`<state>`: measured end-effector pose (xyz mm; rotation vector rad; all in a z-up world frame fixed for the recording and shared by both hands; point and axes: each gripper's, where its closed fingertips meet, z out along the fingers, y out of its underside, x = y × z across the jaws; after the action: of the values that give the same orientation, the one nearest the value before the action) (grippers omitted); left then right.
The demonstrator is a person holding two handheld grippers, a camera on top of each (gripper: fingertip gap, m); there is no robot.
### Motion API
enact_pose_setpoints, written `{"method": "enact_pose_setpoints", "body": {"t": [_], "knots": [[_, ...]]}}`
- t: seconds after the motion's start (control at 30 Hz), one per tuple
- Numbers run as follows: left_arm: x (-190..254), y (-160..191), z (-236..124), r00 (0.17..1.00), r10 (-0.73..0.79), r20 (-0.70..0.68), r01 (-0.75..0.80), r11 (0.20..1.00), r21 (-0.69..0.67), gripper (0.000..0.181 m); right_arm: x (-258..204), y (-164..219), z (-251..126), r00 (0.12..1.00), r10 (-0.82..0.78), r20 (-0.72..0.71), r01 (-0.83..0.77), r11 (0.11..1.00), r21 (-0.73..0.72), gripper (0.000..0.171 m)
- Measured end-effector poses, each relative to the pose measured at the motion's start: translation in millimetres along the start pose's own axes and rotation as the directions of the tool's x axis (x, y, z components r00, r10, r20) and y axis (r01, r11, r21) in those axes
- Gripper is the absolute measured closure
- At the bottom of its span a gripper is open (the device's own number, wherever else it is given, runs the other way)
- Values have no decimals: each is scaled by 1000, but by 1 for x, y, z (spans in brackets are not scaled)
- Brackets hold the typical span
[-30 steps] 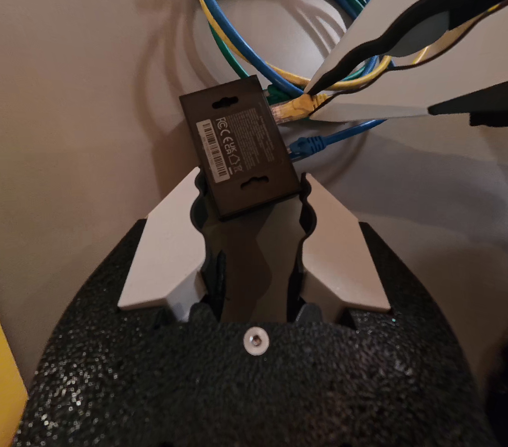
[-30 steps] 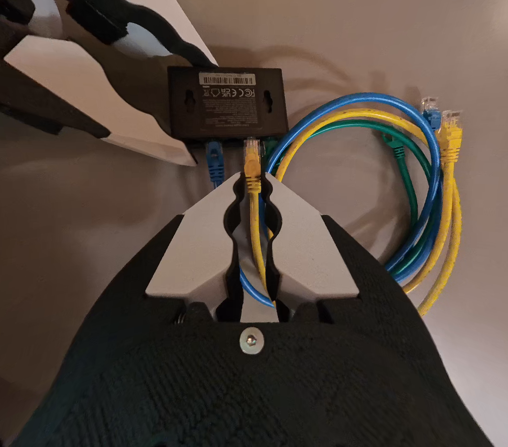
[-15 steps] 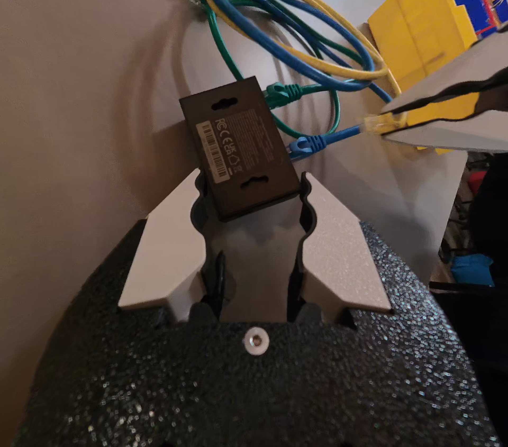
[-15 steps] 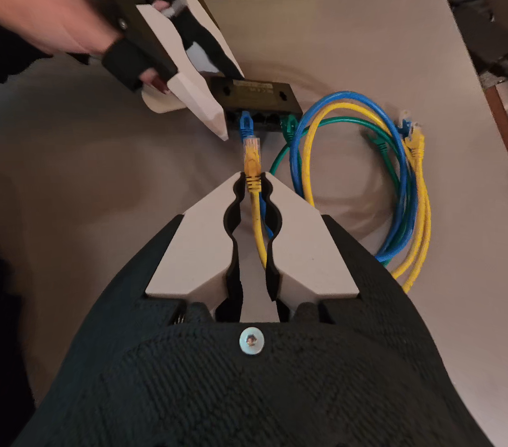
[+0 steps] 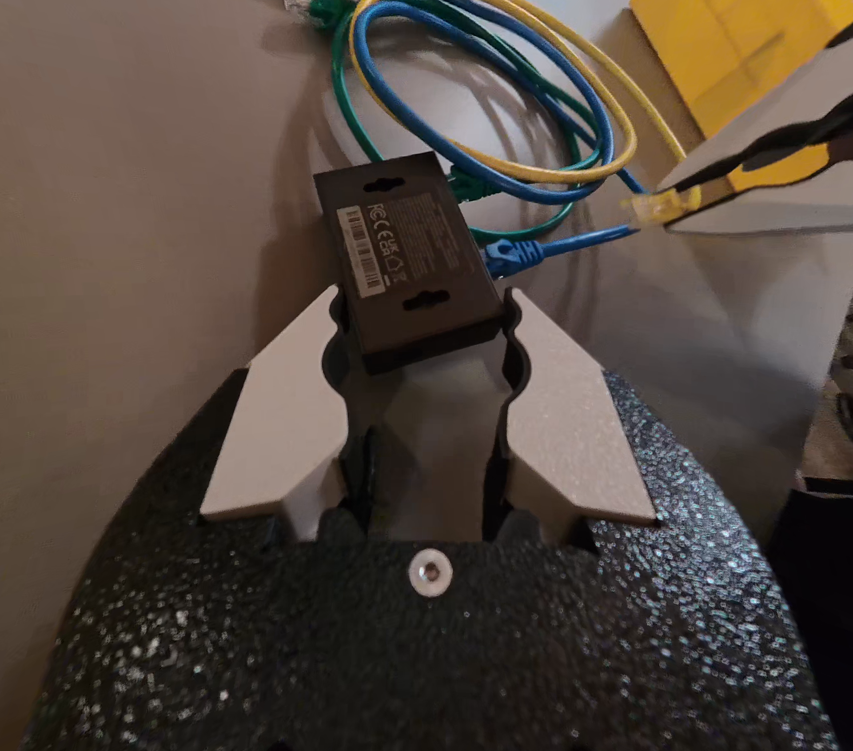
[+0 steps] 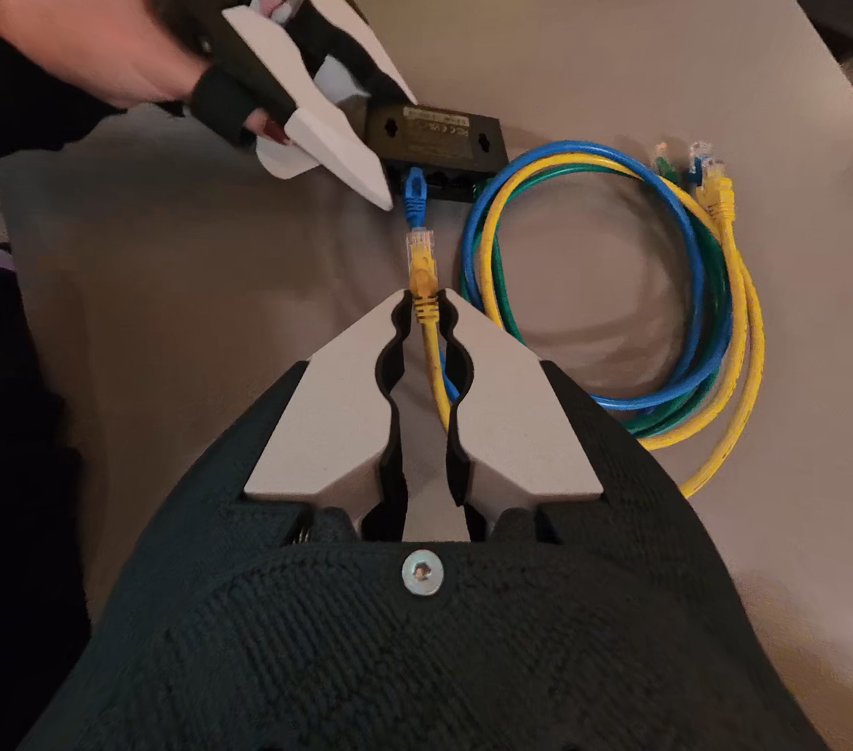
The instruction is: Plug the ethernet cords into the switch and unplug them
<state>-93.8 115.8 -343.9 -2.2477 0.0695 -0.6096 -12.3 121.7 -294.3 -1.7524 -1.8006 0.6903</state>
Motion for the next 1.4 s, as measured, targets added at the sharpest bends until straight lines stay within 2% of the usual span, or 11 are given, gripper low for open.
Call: {"method": "enact_pose_setpoints", "body": {"t": [0.27,0.43,0.57,0.73,0.83,0.9,0.97,1.1,1.17,1.33,1.4], "knots": [[10,15,-18,991,137,1,-137,989,48,113,15,24,-2,981,-75,-178,84,996,42,161],[4,24,-31,971,222,84,-224,975,6,108,-24,34,2,984,-179,5,178,982,67,161],[6,27,-22,981,179,75,-179,984,-4,106,-37,50,19,966,-258,22,258,966,-4,161],[4,26,-9,982,163,100,-162,987,-21,122,-48,56,37,955,-292,45,294,956,-27,160],[2,24,-7,981,157,115,-155,987,-31,123,-50,42,29,956,-288,61,286,957,43,133],[2,23,-7,986,129,103,-127,991,-33,123,-39,19,18,958,-285,-10,284,949,134,120],[4,21,-8,996,56,66,-54,998,-33,123,-28,2,14,943,-320,-93,332,929,163,120],[7,11,-12,999,-45,7,45,998,-42,123,-11,2,28,845,-489,-217,502,865,4,119],[7,7,-14,997,-72,-8,71,996,-49,123,-6,-1,30,814,-524,-250,538,843,-16,126],[14,4,-13,988,-130,-82,123,989,-85,123,5,-11,35,768,-574,-285,593,805,-23,166],[12,1,-14,992,-99,-77,94,993,-67,123,5,-11,36,787,-560,-259,577,817,-14,167]]}}
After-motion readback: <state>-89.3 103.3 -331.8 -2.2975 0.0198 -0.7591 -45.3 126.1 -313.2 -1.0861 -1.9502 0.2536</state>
